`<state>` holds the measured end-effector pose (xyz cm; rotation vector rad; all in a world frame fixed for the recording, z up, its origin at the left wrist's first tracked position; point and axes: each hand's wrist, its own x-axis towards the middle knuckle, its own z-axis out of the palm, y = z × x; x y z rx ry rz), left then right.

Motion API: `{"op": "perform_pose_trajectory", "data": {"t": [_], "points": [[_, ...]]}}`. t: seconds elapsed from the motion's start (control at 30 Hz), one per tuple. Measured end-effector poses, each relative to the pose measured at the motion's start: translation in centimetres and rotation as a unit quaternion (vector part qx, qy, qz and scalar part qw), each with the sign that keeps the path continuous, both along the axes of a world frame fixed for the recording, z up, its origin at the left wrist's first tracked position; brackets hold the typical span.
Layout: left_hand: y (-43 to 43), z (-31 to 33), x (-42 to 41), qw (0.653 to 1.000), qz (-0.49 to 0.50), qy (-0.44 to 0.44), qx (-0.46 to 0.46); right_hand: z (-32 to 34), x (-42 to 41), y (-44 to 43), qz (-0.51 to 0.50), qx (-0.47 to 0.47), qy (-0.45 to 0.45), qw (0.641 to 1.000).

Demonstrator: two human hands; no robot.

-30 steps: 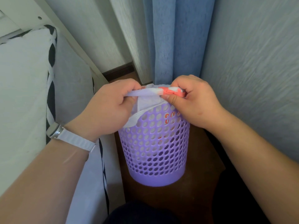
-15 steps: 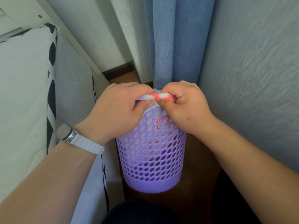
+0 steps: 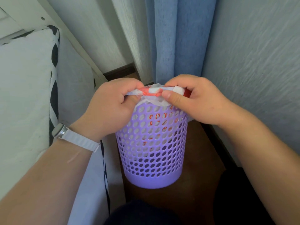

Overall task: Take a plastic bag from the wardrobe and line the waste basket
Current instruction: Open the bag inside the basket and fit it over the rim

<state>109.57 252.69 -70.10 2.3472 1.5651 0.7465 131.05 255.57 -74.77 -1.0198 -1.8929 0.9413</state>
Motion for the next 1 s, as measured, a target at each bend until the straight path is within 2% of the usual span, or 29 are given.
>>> {"op": "perform_pose_trajectory", "data": {"t": [0.13,0.4,0.53,0.63,0.7,0.9,1.0], "points": [[0.0,-0.1,-0.1,1.000,0.017,-0.007,-0.019,-0.5,-0.1,0.0,-0.016,-0.006,-0.021,1.000],[-0.3,0.3,0.4,0.997,0.010,-0.059,-0.049,-1.1,-1.1,-0.5,-0.122,0.132,-0.086,0.980],[-0.4,0.6,0.3,0.999,-0.047,0.004,-0.022,-1.7,-1.7,-1.0,-0.135,0.155,-0.106,0.973],[-0.2,0.4,1.0,0.996,-0.060,0.067,0.022,-1.7,-2.1,-1.2,-0.134,0.160,-0.105,0.972],[-0.1,0.1,1.0,0.995,-0.056,0.074,0.034,-1.7,-2.3,-1.3,-0.133,0.162,-0.103,0.972],[-0.2,-0.3,0.7,0.998,-0.036,0.038,0.018,-0.6,-1.6,-0.6,-0.033,0.132,-0.091,0.986],[0.0,-0.1,0.4,1.000,-0.014,-0.005,0.015,0.4,0.0,0.0,-0.020,0.129,-0.060,0.990]]}}
